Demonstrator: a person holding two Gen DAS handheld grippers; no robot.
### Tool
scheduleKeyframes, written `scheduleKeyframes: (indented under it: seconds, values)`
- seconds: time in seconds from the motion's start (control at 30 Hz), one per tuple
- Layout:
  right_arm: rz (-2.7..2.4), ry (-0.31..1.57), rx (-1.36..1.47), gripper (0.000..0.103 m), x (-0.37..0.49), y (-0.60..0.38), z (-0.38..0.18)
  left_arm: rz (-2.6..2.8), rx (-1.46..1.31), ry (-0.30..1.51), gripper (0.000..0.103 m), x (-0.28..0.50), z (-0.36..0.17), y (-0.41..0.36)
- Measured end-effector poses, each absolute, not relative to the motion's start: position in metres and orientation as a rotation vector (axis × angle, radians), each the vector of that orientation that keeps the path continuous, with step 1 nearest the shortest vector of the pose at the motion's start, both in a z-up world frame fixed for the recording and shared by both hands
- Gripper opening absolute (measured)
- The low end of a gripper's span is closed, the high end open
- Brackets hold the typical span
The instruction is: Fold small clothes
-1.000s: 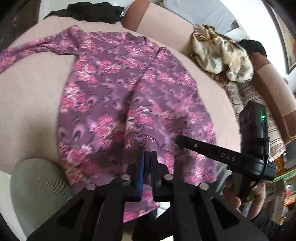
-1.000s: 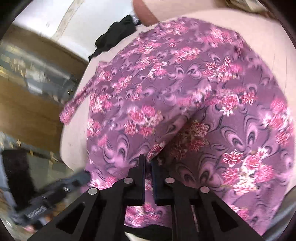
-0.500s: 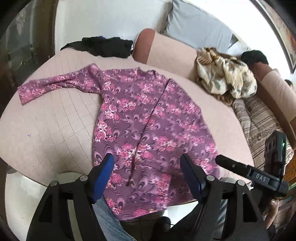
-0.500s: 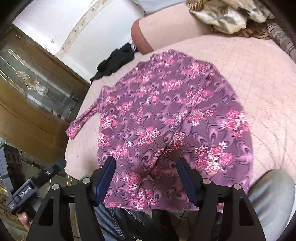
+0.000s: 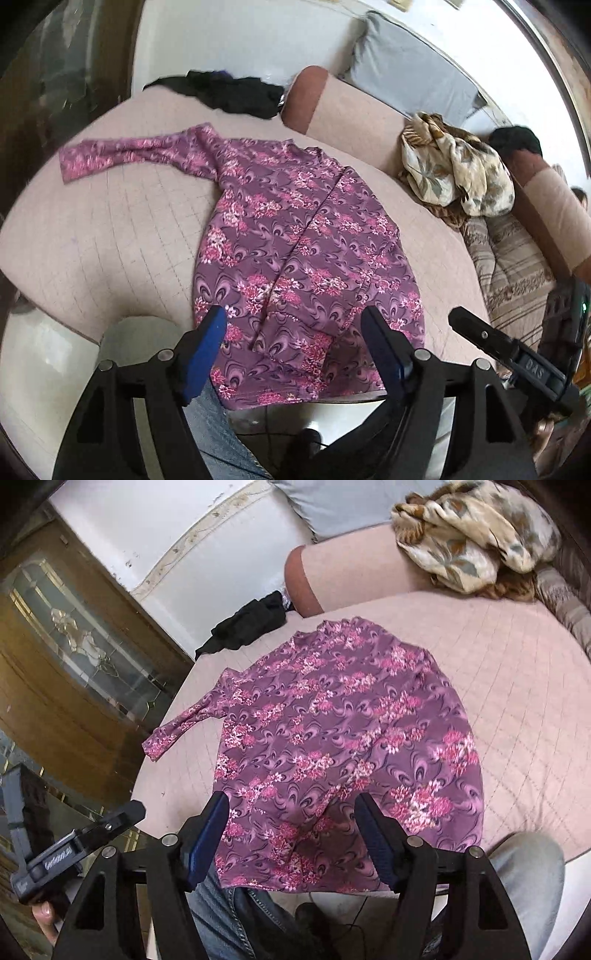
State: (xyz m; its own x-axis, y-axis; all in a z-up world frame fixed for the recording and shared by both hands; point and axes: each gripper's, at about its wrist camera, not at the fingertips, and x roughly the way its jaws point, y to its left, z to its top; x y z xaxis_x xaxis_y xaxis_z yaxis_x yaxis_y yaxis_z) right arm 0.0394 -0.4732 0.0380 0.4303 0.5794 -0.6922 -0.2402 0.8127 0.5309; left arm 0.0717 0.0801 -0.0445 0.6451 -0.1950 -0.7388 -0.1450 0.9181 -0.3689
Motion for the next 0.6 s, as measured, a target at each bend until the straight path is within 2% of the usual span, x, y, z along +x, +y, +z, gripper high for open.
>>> scheduleKeyframes:
  seconds: [0.4, 0.6]
  values:
    - [0.529, 0.998, 0.276, 0.079, 0.054, -0.441, 0.05, 0.032, -0.54, 0.897, 0.075, 0.089, -0.064, 0.115]
    - [0.548, 1.086, 0.274, 0.08, 0.069, -0.429, 0.031, 0.063, -0.552, 0.902, 0.075, 0.097, -0.071, 0.122]
